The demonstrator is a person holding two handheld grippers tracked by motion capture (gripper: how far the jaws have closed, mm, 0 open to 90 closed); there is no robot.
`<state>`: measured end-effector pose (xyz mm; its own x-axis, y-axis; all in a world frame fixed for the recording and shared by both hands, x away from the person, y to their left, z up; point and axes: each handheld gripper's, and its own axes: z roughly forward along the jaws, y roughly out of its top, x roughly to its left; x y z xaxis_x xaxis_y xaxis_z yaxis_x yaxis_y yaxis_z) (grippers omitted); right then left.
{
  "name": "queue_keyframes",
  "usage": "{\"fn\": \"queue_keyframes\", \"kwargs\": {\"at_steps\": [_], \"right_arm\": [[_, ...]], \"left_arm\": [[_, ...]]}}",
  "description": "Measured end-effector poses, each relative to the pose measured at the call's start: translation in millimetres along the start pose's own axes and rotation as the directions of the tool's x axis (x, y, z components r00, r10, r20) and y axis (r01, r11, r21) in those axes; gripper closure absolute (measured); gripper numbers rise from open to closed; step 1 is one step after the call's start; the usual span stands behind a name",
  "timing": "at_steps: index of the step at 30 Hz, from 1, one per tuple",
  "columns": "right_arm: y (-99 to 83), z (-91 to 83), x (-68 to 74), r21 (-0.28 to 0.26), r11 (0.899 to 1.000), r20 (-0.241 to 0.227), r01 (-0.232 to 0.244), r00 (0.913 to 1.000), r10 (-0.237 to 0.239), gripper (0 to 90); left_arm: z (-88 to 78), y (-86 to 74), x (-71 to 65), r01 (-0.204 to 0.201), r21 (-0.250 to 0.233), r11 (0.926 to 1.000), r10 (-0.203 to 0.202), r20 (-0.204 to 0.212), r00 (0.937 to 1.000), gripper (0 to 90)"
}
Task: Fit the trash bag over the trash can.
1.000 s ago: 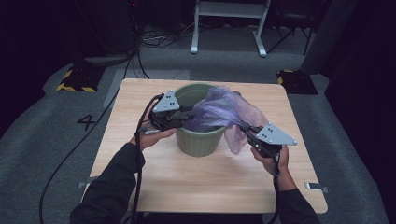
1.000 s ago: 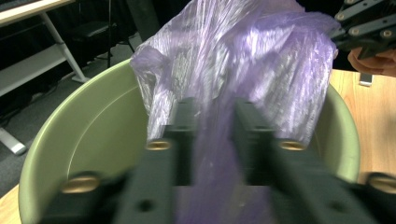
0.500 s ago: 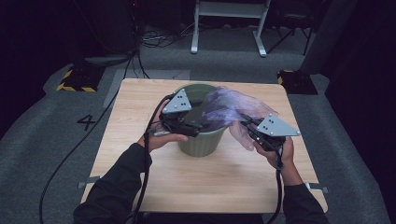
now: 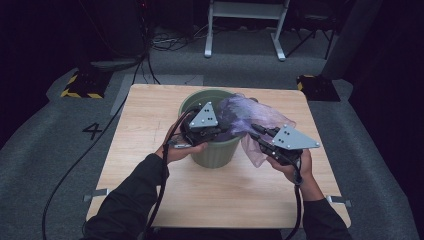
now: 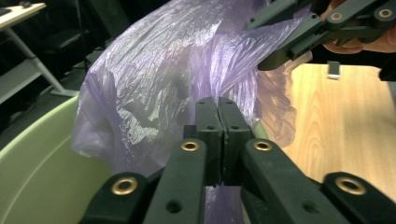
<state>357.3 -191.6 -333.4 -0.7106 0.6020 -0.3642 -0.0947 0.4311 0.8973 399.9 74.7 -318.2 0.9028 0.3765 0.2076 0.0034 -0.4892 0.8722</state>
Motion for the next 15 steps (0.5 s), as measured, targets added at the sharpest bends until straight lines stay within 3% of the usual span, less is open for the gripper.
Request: {"fn": "queue_keyframes", "kwargs": {"at_steps": [2, 4, 7, 11, 12, 15], "right_arm": [[-0.9, -3.0, 1.1, -0.004, 1.0, -0.017, -0.013, 0.9998, 0.013, 66.6], [-2.4, -6.5, 2.5, 0.003, 1.0, -0.011, -0.023, 0.9997, 0.023, 52.1], [-5.4, -12.4, 3.2, 0.015, 0.999, -0.024, -0.04, 0.9989, 0.04, 40.8], [-11.0, -21.5, 5.5, 0.025, 0.999, -0.001, -0.034, 0.9994, 0.034, 31.9], [-13.5, -23.2, 6.7, 0.035, 0.999, 0.023, -0.021, 0.9995, 0.021, 29.9], [-20.6, -26.8, 6.9, 0.053, 0.998, 0.051, -0.02, 0.9985, 0.017, 28.0]], "left_arm": [[-3.1, -2.6, 2.4, 0.005, 0.003, 1.0, -0.005, -0.013, 0.9999, 89.6], [-6.6, -6.4, 5.4, 0.013, 0.002, 0.9999, -0.013, -0.019, 0.9997, 89.6], [-12.8, -13.0, 10.3, 0.031, 0.002, 0.9995, -0.031, -0.031, 0.999, 89.5], [-21.5, -20.8, 16.2, 0.042, 0.004, 0.9991, -0.042, -0.05, 0.9979, 89.5], [-22.8, -22.1, 17.3, 0.045, 0.002, 0.999, -0.045, -0.053, 0.9976, 89.5], [-27.9, -27.9, 22.3, 0.06, 0.003, 0.9982, -0.059, -0.048, 0.9971, 89.5]]}}
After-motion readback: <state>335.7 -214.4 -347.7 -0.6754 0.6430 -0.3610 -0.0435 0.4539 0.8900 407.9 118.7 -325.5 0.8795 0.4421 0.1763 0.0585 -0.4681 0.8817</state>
